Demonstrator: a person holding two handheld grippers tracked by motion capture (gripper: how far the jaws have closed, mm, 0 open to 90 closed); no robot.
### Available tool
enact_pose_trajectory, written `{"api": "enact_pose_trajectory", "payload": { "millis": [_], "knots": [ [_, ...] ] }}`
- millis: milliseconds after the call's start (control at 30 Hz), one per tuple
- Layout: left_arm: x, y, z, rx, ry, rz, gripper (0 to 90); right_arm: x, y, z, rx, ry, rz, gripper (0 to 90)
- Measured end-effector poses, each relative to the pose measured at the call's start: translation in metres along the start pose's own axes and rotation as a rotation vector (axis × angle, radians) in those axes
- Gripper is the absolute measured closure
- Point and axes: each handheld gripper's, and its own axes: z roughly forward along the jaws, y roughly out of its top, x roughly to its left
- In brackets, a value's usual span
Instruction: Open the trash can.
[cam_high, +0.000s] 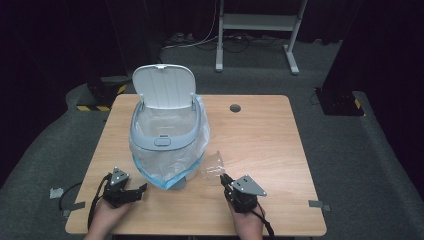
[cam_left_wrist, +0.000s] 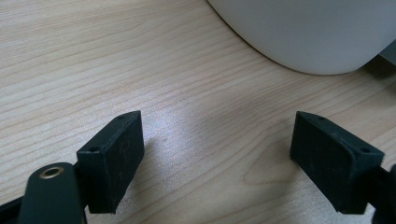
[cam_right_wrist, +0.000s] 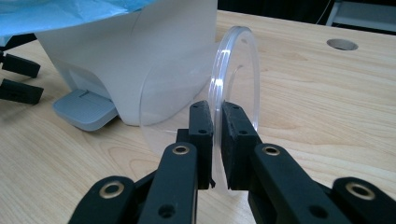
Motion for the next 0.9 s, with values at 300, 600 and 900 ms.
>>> {"api": "enact_pose_trajectory", "payload": {
  "millis": [300, 600, 900],
  "knots": [
    [0.0, 0.0, 0.0, 0.0, -0.001, 0.002, 17.6, -0.007, 0.004, -0.009, -0.049, -0.034, 0.012, 83.9],
    [0.0, 0.0, 0.0, 0.0, -0.001, 0.004, 17.6, -0.015, 0.015, -0.016, -0.096, -0.052, 0.017, 83.9],
    [0.0, 0.0, 0.0, 0.0, -0.003, 0.005, 17.5, -0.019, 0.027, -0.019, -0.13, -0.068, -0.001, 83.9]
  ]
}}
